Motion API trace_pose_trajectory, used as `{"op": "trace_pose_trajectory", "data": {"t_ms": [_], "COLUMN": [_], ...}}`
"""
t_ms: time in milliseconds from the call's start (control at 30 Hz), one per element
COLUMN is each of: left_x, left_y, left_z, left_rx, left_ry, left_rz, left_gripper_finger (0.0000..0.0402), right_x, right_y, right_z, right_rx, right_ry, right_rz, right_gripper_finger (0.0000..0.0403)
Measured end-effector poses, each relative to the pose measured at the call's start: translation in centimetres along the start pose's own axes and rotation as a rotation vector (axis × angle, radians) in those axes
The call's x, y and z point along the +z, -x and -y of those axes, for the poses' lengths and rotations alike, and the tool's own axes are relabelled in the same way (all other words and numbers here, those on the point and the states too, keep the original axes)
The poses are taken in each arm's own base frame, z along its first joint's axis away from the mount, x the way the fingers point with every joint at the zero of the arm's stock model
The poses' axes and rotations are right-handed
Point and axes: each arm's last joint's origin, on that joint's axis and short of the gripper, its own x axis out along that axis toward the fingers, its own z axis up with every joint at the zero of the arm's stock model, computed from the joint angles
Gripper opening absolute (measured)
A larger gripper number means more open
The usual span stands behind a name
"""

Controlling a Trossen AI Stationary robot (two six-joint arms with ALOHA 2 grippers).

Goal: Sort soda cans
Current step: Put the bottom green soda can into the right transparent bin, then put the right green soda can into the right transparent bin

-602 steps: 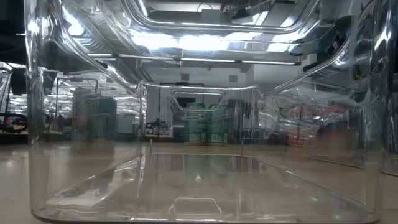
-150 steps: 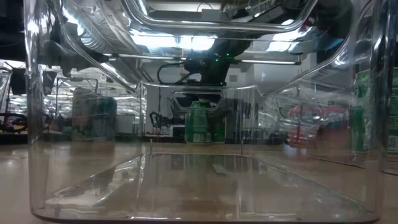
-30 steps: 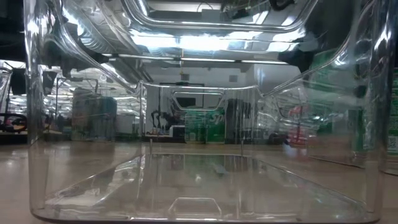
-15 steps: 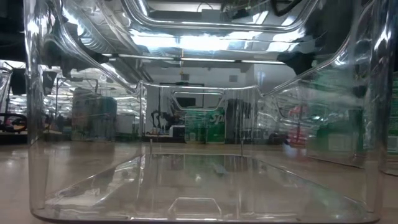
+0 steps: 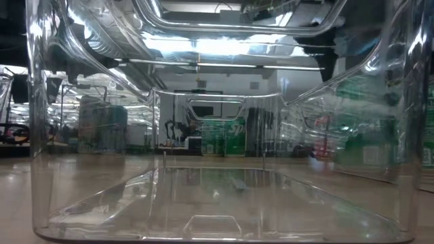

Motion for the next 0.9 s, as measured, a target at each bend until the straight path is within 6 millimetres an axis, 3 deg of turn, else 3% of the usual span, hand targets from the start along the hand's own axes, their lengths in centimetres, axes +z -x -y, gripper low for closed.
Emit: {"op": "trace_pose_trajectory", "data": {"t_ms": [333, 533, 900], "left_x": [0.0, 0.0, -0.1], "left_y": [0.0, 0.0, 0.0], "left_z": [0.0, 0.0, 0.0], "left_rx": [0.000, 0.000, 0.000], "left_ry": [0.003, 0.007, 0.029], "left_rz": [-0.001, -0.004, -0.011], "left_gripper_finger": [0.0000, 0.0000, 0.0000], "right_x": [1.3, 2.8, 4.6], "right_y": [5.7, 8.3, 9.3], "right_z": [1.7, 2.6, 3.9], "right_rx": [-0.282, -0.402, -0.648], "right_ry": [0.152, 0.249, 0.168], "right_rz": [-0.011, 0.111, 0.219], "right_gripper_finger": [0.0370, 0.0370, 0.0370]}}
